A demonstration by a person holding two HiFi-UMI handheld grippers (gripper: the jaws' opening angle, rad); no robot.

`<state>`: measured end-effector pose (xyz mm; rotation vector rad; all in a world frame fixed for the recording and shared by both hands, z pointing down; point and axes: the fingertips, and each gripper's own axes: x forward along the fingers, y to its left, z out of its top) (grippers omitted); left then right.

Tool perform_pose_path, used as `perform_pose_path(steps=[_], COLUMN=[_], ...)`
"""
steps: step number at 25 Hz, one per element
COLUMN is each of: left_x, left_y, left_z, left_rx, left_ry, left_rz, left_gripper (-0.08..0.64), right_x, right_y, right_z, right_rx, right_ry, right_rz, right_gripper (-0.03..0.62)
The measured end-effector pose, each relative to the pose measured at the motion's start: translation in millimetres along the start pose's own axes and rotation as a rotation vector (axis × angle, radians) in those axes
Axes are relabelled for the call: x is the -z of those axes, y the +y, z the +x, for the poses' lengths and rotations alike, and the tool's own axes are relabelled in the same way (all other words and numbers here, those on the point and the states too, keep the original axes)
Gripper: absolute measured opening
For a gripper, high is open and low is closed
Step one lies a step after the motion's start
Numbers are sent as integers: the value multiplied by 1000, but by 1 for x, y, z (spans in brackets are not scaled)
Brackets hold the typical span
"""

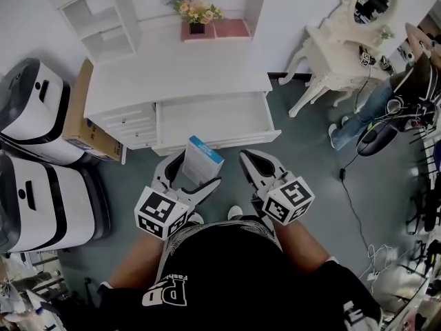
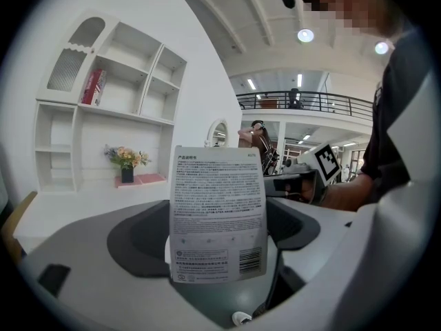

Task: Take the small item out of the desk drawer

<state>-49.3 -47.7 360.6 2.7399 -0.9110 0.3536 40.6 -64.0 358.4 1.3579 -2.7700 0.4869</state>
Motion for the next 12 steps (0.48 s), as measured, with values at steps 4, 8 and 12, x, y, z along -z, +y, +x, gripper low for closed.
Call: perform_pose_path(steps=[4,8,12], left_x=[0,0,-1], left_y=[1,2,1], left_z=[2,1,4], left_rx=[-5,-9,-9], left_ry=[-5,-4,-7], left_rz=[1,1,1], left_gripper=[440,440,440], right_x=[1,0,-1], right_y=[0,0,-2], right_z=[1,2,1], right_rx=[-4,-7,-10], right_ry=[2,4,5], right_rz=[-4,-7,-11], right_gripper=[6,6,6])
